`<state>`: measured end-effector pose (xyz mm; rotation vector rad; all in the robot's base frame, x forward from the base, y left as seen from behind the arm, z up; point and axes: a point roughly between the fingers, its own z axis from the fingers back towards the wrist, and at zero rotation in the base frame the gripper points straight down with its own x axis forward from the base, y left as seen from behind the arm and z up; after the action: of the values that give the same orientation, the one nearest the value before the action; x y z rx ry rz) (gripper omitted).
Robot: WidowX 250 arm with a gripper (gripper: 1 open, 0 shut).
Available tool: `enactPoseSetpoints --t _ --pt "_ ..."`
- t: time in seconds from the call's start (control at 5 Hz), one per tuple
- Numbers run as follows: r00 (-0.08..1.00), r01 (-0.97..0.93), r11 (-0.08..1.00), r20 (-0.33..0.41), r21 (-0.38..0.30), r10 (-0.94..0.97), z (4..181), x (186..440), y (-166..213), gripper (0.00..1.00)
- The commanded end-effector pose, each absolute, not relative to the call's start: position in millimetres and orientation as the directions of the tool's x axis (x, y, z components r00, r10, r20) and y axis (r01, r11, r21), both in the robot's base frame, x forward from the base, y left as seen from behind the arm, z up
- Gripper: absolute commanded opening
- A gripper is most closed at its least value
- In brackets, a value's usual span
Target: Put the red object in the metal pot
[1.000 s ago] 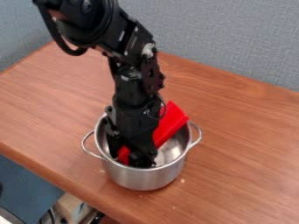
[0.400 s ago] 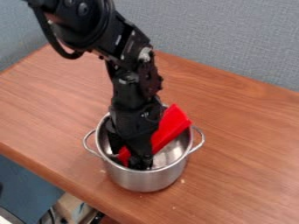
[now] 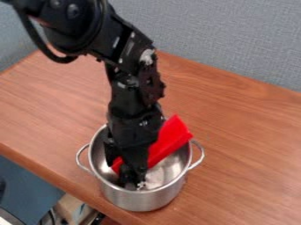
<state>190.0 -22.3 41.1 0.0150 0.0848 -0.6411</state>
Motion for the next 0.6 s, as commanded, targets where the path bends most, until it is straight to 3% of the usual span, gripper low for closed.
enactPoseSetpoints --t 0.0,0.2,0.4 --pt "0.8 0.598 0.802 -0.054 -0.006 -0.597 43.2 195.4 -30.2 1.0" --pt "0.809 0.584 0.812 -0.073 -0.014 -0.583 33.7 193.6 -32.1 1.0" --pt "0.793 0.607 0.795 -0.067 -0.008 -0.606 39.9 195.3 -39.9 1.0"
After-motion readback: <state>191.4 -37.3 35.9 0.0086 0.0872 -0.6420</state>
